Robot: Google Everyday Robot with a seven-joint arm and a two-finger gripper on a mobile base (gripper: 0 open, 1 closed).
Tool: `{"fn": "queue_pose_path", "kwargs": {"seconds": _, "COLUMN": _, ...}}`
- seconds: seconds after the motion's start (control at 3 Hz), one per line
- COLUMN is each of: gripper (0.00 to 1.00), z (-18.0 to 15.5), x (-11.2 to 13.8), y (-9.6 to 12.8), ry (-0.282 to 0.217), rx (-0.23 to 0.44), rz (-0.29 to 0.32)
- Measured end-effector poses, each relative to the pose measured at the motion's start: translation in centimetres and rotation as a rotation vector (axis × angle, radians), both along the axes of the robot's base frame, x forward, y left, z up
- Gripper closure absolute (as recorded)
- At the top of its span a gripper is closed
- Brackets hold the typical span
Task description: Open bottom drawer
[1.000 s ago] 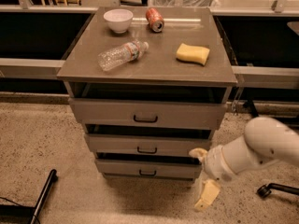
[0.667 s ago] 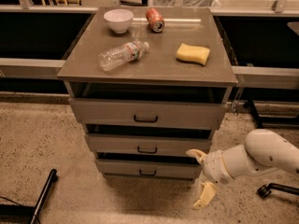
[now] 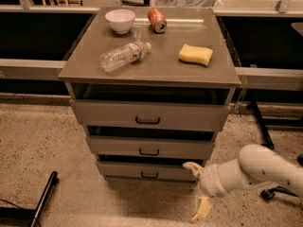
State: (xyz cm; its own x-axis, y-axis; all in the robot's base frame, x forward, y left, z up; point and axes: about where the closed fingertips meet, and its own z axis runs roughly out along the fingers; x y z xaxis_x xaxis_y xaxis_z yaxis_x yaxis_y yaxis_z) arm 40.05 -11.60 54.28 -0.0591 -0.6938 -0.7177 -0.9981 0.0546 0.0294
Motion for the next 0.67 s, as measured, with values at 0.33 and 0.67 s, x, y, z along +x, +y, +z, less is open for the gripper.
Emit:
{"fn": "queue_pose_path", "kwargs": {"seconds": 0.33, "gripper": 0.0, "z": -9.5, "x": -1.7, "y": 1.7, "ry": 0.039, "rx": 0.022, "rz": -0.043}}
{"fn": "queue_pose_path", "kwargs": {"seconds": 0.67, "gripper": 0.0, "z": -16.5, "x": 1.4, "y": 1.3, "ry": -0.018, "rx": 0.132, "rz": -0.151}}
